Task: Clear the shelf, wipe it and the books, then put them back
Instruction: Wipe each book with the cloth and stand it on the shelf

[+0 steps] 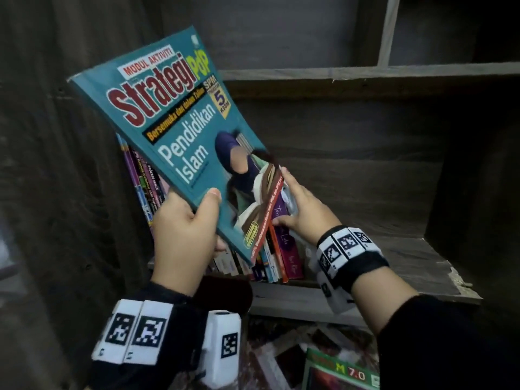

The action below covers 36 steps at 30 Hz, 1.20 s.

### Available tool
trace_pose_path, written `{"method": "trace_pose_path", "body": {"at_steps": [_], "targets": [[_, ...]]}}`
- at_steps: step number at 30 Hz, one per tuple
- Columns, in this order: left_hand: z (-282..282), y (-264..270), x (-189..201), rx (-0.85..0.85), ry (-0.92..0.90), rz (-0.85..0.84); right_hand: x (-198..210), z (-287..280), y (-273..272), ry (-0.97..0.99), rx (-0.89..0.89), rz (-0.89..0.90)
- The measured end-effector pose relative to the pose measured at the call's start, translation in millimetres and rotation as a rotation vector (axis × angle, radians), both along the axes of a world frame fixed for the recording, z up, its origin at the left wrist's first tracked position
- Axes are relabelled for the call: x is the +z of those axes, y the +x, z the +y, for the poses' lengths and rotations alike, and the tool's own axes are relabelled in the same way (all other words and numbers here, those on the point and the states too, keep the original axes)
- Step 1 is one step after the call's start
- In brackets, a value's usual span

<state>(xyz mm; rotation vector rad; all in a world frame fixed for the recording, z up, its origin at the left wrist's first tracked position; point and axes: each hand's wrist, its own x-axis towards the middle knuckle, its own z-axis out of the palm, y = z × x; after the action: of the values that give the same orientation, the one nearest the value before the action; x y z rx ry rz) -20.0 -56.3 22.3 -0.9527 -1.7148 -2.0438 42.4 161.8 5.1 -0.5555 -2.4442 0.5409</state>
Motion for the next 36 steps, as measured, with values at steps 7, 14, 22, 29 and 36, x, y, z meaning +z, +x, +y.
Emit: {"method": "trace_pose_path", "body": {"at_steps": [7, 14, 22, 29, 36], "targets": [[-16, 7, 1, -0.004, 0.009, 0.022, 2, -4, -2, -0.029, -0.023, -0.052], [-13, 13, 2, 0.070, -0.053, 0.101, -3, -1, 22, -0.173, -0.075, 0.062], [44, 31, -31, 0.055, -0.525, 0.161, -15, -2, 35, -0.209, -0.090, 0.142], [92, 11, -69, -0.293, -0.860, -0.038, -31, -3, 31, -0.327, 0.000, 0.152], [104, -10, -85, -0.314, -0.876, -0.135, -83, 1, 29, -0.455, 0.021, 0.070]]}}
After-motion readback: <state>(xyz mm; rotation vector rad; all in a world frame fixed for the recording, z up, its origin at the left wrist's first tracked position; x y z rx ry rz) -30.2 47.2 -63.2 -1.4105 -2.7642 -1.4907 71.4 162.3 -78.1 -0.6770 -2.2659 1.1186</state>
